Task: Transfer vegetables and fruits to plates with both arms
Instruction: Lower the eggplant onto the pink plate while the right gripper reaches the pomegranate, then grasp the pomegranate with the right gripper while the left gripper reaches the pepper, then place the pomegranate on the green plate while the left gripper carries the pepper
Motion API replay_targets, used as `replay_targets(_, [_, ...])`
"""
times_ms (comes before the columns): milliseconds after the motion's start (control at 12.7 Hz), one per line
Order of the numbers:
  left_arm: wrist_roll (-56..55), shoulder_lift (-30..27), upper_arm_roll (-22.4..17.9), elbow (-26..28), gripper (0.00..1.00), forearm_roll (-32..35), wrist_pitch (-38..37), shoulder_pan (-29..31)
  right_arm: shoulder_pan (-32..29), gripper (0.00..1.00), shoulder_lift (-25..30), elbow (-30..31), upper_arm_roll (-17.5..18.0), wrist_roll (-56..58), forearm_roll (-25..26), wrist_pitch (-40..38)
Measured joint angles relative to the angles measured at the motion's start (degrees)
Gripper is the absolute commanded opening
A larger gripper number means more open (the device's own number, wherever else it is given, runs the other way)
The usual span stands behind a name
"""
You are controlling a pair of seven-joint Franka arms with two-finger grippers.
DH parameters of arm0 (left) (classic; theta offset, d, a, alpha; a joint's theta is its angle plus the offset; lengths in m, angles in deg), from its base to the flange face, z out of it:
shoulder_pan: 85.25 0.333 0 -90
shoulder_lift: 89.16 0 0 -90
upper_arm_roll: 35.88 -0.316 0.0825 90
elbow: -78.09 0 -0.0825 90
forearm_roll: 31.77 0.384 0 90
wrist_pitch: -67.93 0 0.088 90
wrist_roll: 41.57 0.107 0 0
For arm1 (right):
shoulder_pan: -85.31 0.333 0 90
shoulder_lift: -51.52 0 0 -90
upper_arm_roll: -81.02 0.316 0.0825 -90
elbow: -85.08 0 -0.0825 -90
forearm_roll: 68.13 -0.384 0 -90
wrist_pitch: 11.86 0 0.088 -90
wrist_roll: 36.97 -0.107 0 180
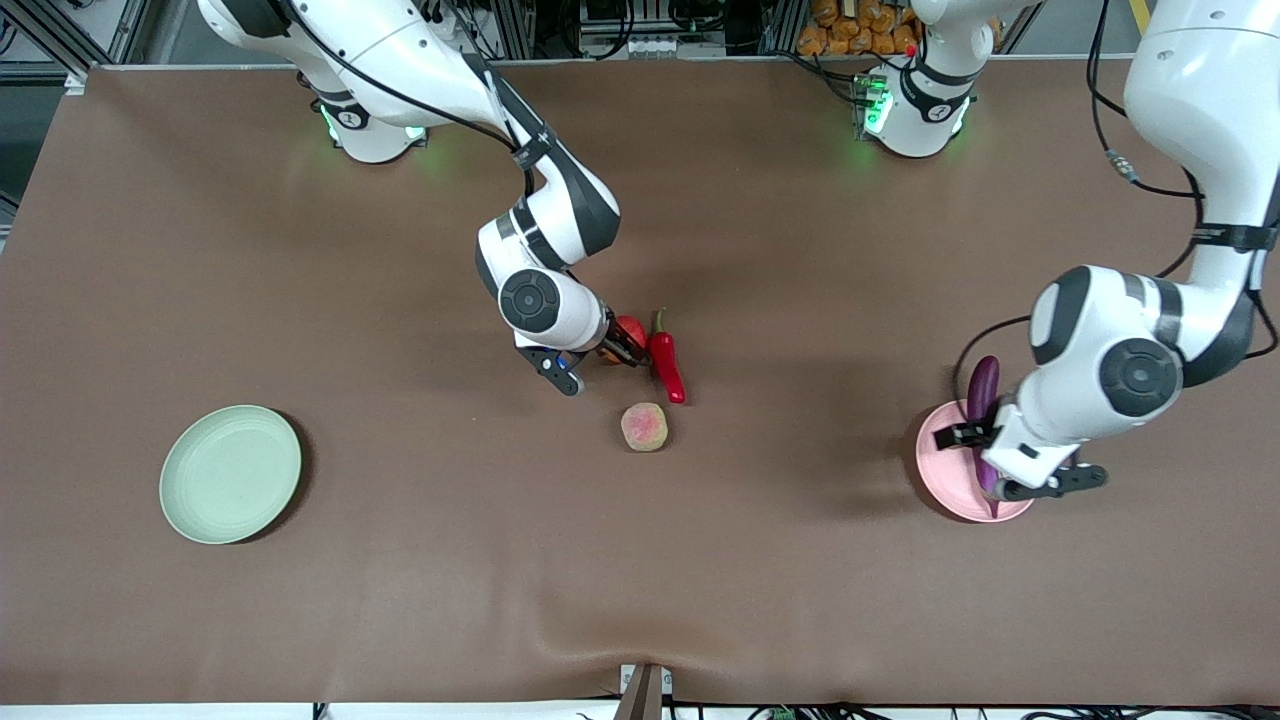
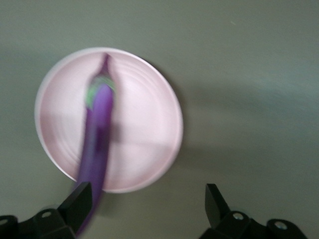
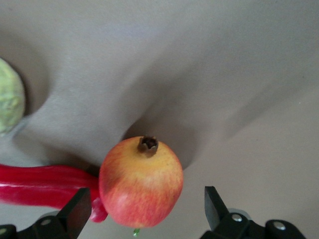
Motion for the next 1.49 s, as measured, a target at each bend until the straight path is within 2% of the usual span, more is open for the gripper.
replay_targets(79, [-3.0,0.01,1.53,0.43,1.0,-0.05,-0.32,-0.1,0.3,0.68,-0.26,0.21,0.0,0.0,-0.01,0.32])
replay_targets(157, [-5.77,0.1,2.99,0.94,1.0,-0.08,-0.42,-0.18,0.68,0.42,-0.62,0.29,0.01,-0.13,-0.05,1.14])
replay_targets(314, [-11.21,0.41,5.68,1.83,1.0,-0.13,-0.43,-0.59,1.01,0.1,-0.7,0.33,-0.08,-1.54,-0.07,1.97])
replay_targets(393, [-14.42,0.68,6.8,2.18,1.0,-0.16,-0.43,-1.32,1.09,0.0,-0.74,0.33,-0.08,-2.24,-0.07,2.16])
replay_targets(628, [-24.18,1.97,7.79,2.34,1.0,-0.18,-0.16,-7.23,1.06,0.0,-0.73,0.14,-0.45,-2.63,-0.13,2.03])
replay_targets(864, [-32.21,3.93,7.8,2.34,1.0,-0.19,3.09,-13.65,-0.87,0.0,0.59,-1.5,-1.48,-0.19,-0.09,-2.17])
replay_targets(1178, [-37.41,7.7,7.58,2.33,1.0,-0.11,8.84,-20.52,-11.79,0.0,5.6,-5.77,-2.15,14.84,0.34,-18.36])
replay_targets(1492, [-40.7,9.34,4.97,1.85,1.0,0.01,12.92,-28.37,-24.15,0.0,9.22,-6.28,-2.36,34.54,6.95,-27.03])
